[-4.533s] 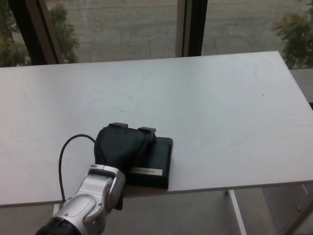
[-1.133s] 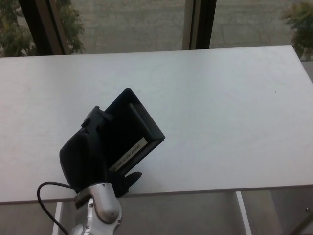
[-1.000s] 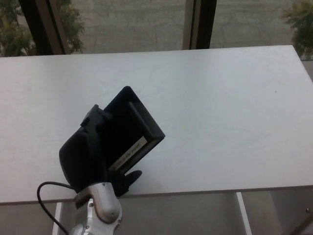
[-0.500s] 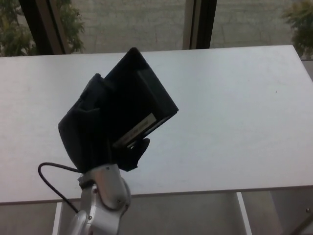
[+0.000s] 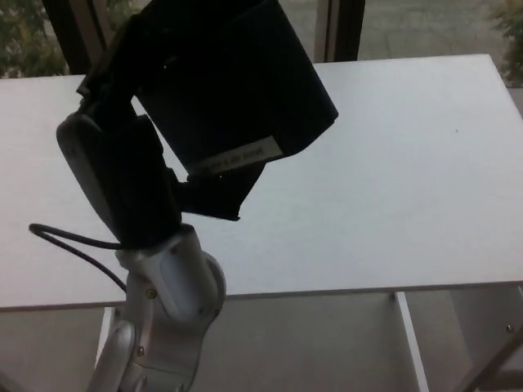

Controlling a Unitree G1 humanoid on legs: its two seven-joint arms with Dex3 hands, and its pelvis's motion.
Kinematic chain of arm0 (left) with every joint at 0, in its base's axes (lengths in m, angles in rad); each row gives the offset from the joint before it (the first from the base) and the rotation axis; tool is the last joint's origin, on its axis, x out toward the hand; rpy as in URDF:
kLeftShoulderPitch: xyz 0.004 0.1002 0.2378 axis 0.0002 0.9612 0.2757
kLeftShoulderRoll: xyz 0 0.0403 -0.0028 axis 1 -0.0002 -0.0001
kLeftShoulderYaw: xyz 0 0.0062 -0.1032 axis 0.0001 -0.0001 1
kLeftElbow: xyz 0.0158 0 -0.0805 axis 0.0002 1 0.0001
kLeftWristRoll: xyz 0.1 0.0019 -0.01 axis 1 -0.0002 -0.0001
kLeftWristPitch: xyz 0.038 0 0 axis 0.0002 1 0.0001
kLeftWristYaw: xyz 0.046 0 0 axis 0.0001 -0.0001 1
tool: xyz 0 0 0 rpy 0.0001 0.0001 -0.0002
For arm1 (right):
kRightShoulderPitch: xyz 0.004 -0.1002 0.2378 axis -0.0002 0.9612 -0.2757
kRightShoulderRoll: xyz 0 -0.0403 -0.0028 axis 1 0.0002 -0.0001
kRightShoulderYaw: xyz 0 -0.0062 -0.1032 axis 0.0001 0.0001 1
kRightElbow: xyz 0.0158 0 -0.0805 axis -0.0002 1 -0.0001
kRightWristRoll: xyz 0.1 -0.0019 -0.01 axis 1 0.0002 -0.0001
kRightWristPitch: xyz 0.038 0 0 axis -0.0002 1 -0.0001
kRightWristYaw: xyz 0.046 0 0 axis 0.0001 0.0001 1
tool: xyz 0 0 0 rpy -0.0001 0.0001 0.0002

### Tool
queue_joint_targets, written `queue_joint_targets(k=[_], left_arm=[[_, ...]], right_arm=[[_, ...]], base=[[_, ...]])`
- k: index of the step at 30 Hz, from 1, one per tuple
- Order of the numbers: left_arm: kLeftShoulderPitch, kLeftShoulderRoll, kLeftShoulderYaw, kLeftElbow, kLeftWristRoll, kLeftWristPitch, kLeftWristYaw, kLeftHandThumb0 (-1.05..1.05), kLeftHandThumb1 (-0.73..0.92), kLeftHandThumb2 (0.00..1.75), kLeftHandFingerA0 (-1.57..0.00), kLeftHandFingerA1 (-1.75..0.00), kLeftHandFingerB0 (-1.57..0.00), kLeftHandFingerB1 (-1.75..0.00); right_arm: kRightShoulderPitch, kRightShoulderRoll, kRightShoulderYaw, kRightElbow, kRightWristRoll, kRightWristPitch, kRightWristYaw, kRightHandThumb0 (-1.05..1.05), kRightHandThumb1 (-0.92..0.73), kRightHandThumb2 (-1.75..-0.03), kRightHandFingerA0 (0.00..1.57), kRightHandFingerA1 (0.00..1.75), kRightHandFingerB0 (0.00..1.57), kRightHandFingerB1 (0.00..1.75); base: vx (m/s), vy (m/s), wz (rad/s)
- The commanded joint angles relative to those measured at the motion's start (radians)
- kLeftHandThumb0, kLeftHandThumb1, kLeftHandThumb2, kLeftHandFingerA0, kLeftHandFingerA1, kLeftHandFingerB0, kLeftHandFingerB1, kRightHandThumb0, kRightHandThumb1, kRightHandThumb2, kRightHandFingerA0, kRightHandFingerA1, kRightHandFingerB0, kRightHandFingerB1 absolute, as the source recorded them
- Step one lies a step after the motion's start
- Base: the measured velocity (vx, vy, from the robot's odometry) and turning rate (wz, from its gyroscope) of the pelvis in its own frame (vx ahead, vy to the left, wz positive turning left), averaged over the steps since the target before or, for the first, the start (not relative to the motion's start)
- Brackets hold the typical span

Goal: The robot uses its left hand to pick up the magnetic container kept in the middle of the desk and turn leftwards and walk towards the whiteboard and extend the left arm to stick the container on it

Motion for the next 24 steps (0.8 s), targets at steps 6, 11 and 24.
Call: queue_joint_targets(k=[6, 11, 24], left_arm=[[0.030, 0.080, -0.026, -0.147, 0.068, -0.247, 0.047, -0.09, 0.61, 1.30, -1.30, -1.30, -1.28, -1.29], [0.053, 0.097, -0.017, -0.154, 0.048, -0.281, 0.039, -0.09, 0.37, 1.56, -1.05, -1.72, -0.95, -1.60], [0.160, 0.124, 0.022, -0.200, 0.036, -0.314, 0.010, -0.15, 0.35, 1.61, -1.04, -1.72, -0.97, -1.61]], right_arm=[[0.022, -0.016, 0.011, -0.003, -0.015, -0.022, -0.035, -0.52, -0.84, -0.65, 1.02, 0.80, 0.82, 0.53], [0.015, -0.018, 0.002, -0.007, 0.001, -0.003, -0.015, -0.53, -0.84, -0.65, 1.01, 0.79, 0.80, 0.52], [0.030, -0.019, 0.003, -0.015, -0.003, -0.023, -0.028, -0.54, -0.84, -0.65, 1.00, 0.81, 0.80, 0.53]], base=[[-0.04, -0.257, 0.00], [-0.14, -0.132, 0.15], [-0.22, 0.089, 0.11]])
